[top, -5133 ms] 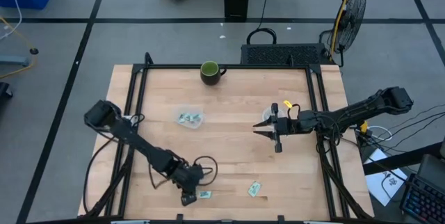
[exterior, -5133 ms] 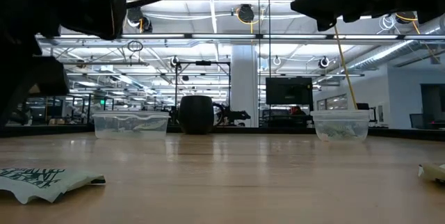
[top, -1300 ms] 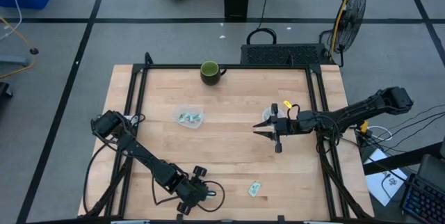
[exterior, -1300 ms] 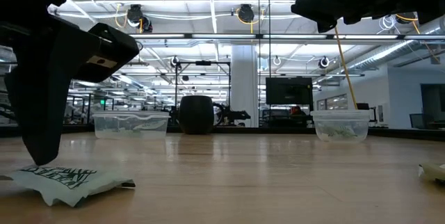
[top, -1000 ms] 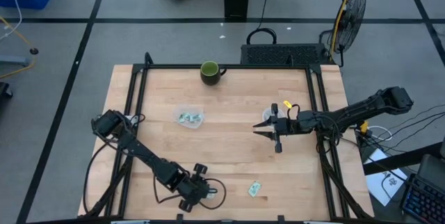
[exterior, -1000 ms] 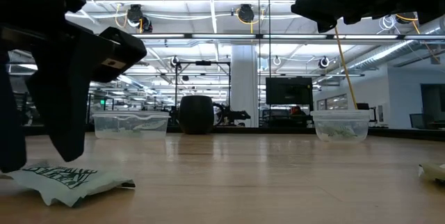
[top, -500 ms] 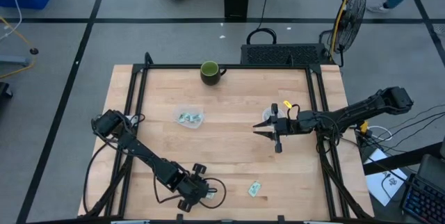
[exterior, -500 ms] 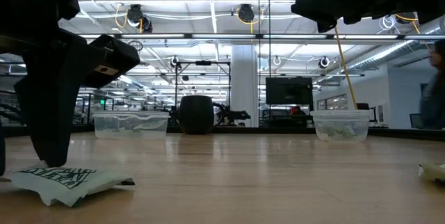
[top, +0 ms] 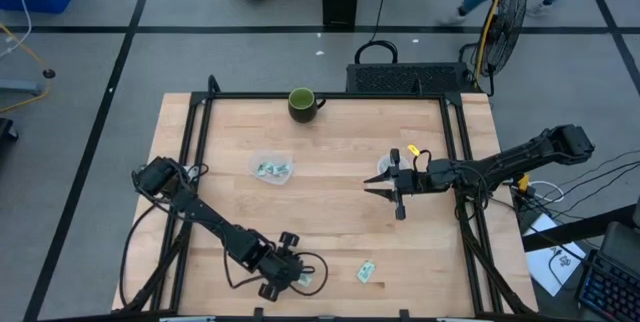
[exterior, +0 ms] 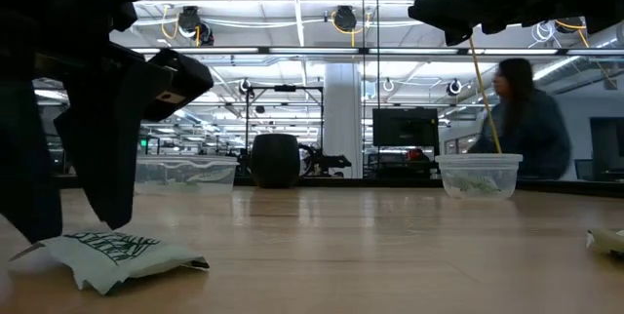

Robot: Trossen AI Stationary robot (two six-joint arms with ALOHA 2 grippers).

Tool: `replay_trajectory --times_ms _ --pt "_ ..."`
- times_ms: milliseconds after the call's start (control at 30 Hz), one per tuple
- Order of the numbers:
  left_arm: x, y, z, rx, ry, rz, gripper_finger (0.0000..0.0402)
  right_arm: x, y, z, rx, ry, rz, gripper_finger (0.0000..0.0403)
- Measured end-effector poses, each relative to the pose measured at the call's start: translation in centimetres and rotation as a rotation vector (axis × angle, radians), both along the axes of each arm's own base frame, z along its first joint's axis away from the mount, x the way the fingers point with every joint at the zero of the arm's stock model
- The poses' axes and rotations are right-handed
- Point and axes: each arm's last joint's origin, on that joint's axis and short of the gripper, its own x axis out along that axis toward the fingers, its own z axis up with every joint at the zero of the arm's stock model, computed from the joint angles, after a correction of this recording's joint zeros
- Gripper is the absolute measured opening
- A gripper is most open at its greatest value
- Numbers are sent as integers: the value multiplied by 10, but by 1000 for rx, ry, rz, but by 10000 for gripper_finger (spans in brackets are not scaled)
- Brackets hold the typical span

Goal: Pick and place Stevia / Truvia into bins
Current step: Put the white stevia packet into the left transparent container

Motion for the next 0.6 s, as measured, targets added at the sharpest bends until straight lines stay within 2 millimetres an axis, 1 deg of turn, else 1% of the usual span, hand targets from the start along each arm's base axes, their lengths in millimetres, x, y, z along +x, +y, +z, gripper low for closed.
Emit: replay_trajectory --times_ms 133,400,500,600 --pt "0 0 0 23 -11 -46 127 0 0 0 0 0 0 84" --pt "2 -1 0 17 -37 -62 127 0 0 0 0 0 0 84" --pt "8 -4 -5 6 -74 -85 127 0 0 0 0 0 0 84" --pt "12 -4 -15 -19 -52 -99 127 0 0 0 0 0 0 84"
